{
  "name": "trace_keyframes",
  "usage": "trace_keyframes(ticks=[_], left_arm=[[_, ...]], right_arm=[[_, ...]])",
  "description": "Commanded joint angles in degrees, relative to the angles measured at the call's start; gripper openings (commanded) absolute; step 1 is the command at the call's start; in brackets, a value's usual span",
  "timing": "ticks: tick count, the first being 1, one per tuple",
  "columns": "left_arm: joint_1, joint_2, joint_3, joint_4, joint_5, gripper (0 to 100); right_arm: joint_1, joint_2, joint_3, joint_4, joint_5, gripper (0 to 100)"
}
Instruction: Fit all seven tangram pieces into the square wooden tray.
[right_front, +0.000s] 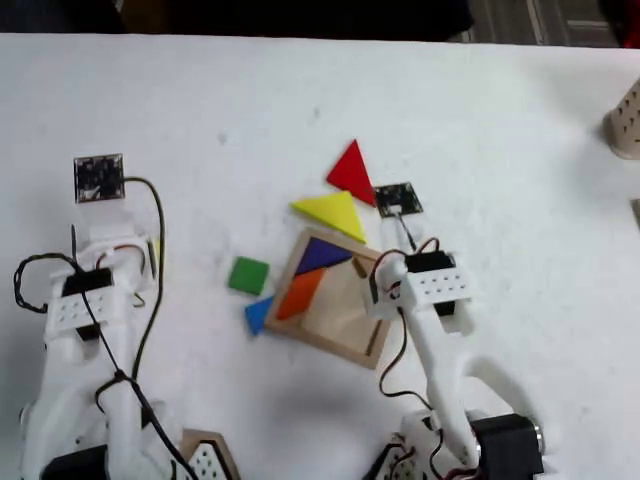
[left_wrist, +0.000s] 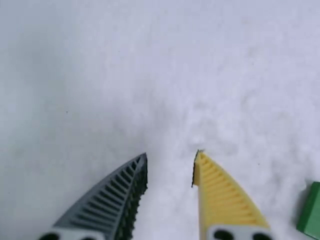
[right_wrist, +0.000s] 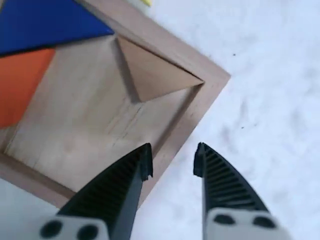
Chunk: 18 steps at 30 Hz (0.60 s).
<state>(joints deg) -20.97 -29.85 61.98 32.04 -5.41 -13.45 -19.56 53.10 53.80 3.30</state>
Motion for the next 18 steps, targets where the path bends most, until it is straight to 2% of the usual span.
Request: trace_keyframes(ticks=[1,12,18], left_arm=[[1.5,0.1,-0.9,-1.2,-0.6,18],[1.5,0.1,-0.9,-1.2,-0.7,18],[1.5,0.1,-0.9,-1.1,-0.7,18]], right_arm=[[-0.8,-1.6,0.0,-2.3,-2.1,14.4],[-0.4,7.2,-2.8,-2.6,0.2,13.9],[2.6,4.3,-3.2,-1.8,7.6,1.3]])
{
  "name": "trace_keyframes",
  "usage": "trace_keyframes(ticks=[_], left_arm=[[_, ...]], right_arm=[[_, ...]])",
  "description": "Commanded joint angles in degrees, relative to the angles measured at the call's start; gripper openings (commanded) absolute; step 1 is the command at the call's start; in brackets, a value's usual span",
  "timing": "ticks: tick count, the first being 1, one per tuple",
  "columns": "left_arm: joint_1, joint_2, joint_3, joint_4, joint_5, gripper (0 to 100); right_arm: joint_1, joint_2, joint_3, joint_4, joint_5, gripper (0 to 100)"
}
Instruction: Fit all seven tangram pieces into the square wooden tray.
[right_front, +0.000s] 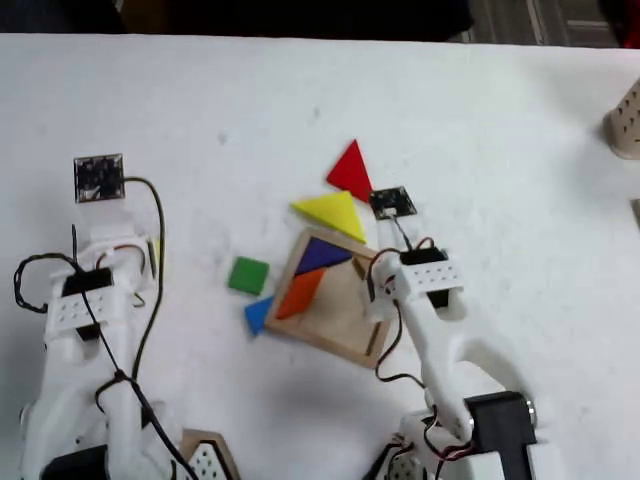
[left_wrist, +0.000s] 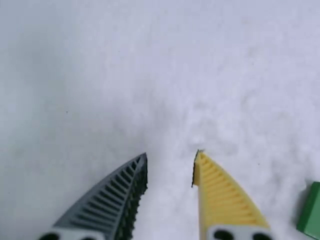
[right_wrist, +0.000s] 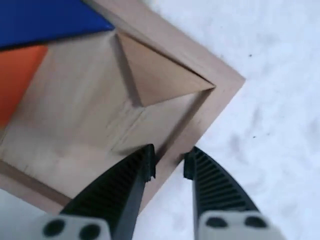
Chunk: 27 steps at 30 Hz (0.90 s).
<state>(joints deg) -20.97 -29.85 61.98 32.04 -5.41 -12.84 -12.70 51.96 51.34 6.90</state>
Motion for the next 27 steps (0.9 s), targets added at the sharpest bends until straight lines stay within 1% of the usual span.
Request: trace_keyframes(ticks=[1,4,9,14,21,27], left_arm=[[1.5,0.1,-0.8,-1.1,-0.7,18],[1.5,0.0,-0.4,-1.1,-0.7,18],[1.6,0.0,-0.4,-1.1,-0.7,18],[1.6,0.0,-0.4,-1.2,-0.7,18],[1.6,0.0,-0.3,-1.2,-0.7,18],[1.6,0.0,-0.3,-1.2,-0.7,18]], right_arm=[[3.1,-3.2,-2.1,0.7,5.9,2.3],[8.1,-4.0,-2.3,0.7,11.2,4.3],[17.9,-4.0,-2.3,0.4,17.8,4.5],[25.5,-4.2,-2.3,0.6,19.8,5.1],[31.0,-4.1,-2.3,0.7,19.7,20.0],[32.2,-4.5,-2.7,1.6,19.8,16.9]])
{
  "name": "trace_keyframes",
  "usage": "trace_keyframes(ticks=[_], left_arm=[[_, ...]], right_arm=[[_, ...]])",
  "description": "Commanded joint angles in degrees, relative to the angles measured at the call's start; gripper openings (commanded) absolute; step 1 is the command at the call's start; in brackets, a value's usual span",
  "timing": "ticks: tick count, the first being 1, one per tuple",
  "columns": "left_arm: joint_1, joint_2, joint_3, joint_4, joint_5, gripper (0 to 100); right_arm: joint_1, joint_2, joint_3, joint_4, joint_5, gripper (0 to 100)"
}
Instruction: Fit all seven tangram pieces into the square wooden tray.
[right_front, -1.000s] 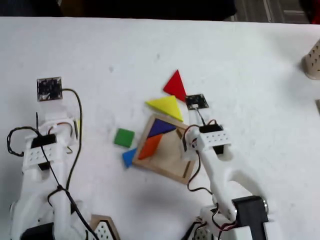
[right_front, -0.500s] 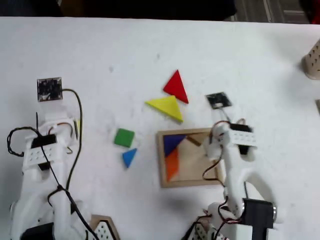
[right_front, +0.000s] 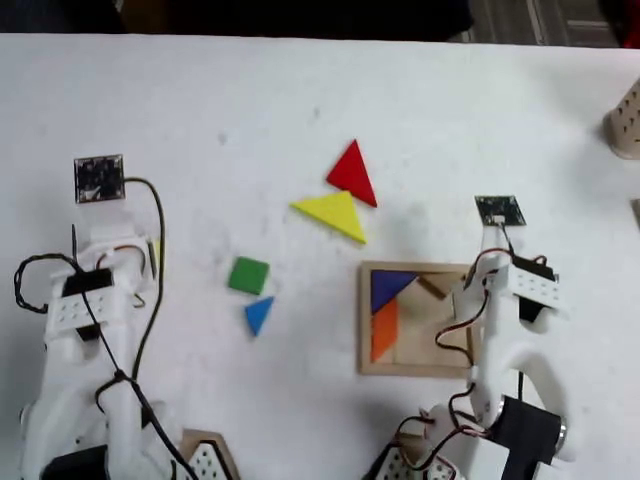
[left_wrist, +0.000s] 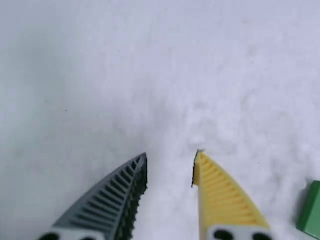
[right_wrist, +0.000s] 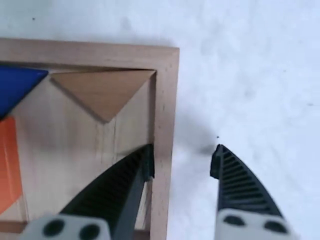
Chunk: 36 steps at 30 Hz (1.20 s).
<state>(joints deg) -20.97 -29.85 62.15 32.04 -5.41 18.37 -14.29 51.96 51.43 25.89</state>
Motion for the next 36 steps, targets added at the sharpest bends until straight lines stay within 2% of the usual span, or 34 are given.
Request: trace_keyframes(ticks=[1,7,10,12,16,21,24,27,32,36], left_arm=[[1.6,0.0,-0.4,-1.2,-0.7,18],[1.6,0.0,-0.4,-1.2,-0.7,18],[1.6,0.0,-0.4,-1.2,-0.7,18],[1.6,0.0,-0.4,-1.2,-0.7,18],[1.6,0.0,-0.4,-1.2,-0.7,18],[1.6,0.0,-0.4,-1.2,-0.7,18],[1.6,0.0,-0.4,-1.2,-0.7,18],[1.5,0.0,-0.5,-1.2,-0.7,18],[0.8,0.0,-0.5,-1.2,-0.7,18],[0.0,0.0,-0.5,-1.2,-0.7,18]], right_arm=[[0.8,-2.9,-3.5,2.5,0.5,16.3],[0.6,-2.9,-12.9,14.7,0.4,15.6],[-2.0,-2.9,-19.3,22.3,-1.8,15.7],[-5.1,-2.9,-22.7,26.5,-5.1,15.8],[-15.7,-2.9,-26.3,31.4,-12.9,15.8],[-31.4,-2.9,-26.5,27.6,-19.1,15.6],[-42.2,-2.4,-26.5,23.1,-16.9,15.6],[-51.5,-2.3,-26.3,17.1,-10.5,15.7],[-60.4,-1.7,-26.3,8.0,-7.6,15.9],[-65.2,4.9,-26.9,2.9,-5.5,17.5]])
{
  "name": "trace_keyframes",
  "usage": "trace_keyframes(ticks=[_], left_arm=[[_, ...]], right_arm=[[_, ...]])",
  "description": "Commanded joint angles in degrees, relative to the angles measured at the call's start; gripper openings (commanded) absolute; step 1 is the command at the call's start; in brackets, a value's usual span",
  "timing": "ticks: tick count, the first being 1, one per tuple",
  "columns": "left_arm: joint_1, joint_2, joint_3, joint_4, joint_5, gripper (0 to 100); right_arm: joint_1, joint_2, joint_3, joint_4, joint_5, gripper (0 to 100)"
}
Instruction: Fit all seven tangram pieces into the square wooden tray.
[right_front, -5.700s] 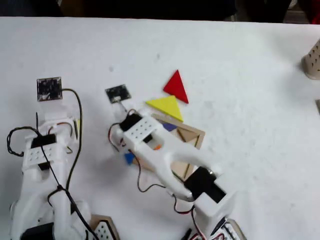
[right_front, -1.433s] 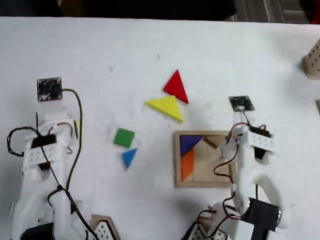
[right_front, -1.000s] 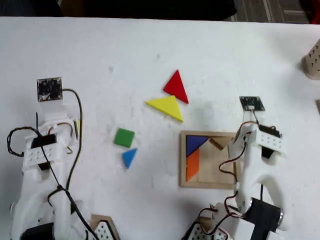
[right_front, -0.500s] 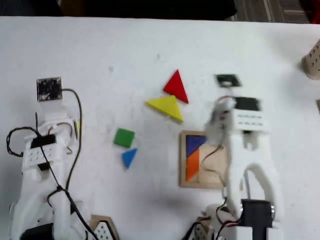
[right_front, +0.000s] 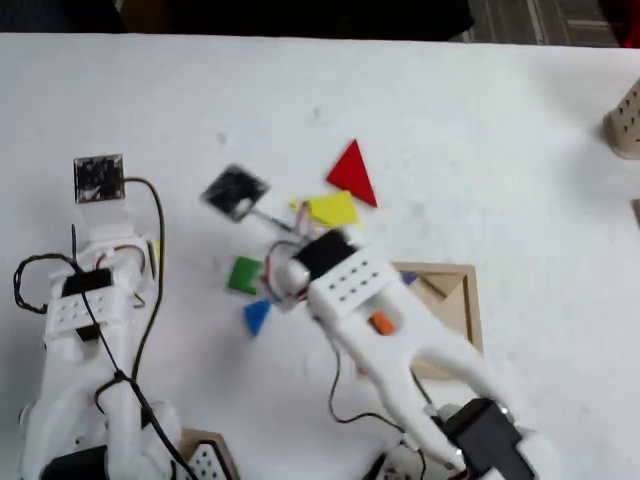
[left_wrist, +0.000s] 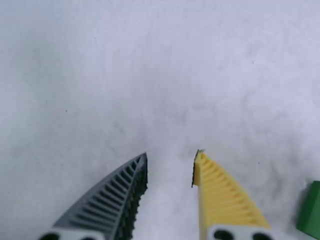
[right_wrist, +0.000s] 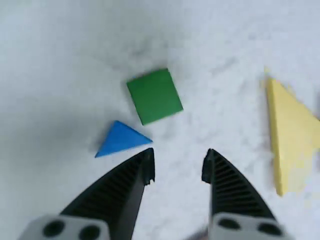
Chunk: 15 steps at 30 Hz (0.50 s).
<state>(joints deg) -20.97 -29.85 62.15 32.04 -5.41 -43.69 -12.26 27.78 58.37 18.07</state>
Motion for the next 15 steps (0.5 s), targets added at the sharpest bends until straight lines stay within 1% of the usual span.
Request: trace_keyframes(ticks=[1,3,6,12,15], left_arm=[[0.0,0.0,-0.5,-1.2,-0.7,18],[0.0,0.0,-0.6,-1.2,-0.7,18],[0.0,0.0,-0.6,-1.3,-0.7,18],[0.0,0.0,-0.6,-1.5,-0.7,18],[0.0,0.0,-0.6,-1.5,-0.7,18]], right_arm=[[-4.0,5.3,-3.2,-5.1,3.8,19.3],[-4.8,10.9,-5.4,-6.2,5.7,24.4],[-4.7,19.3,-12.2,-5.8,6.3,30.4],[-4.5,32.1,-26.3,0.6,6.8,31.2],[-4.1,37.1,-30.1,2.6,9.3,31.2]])
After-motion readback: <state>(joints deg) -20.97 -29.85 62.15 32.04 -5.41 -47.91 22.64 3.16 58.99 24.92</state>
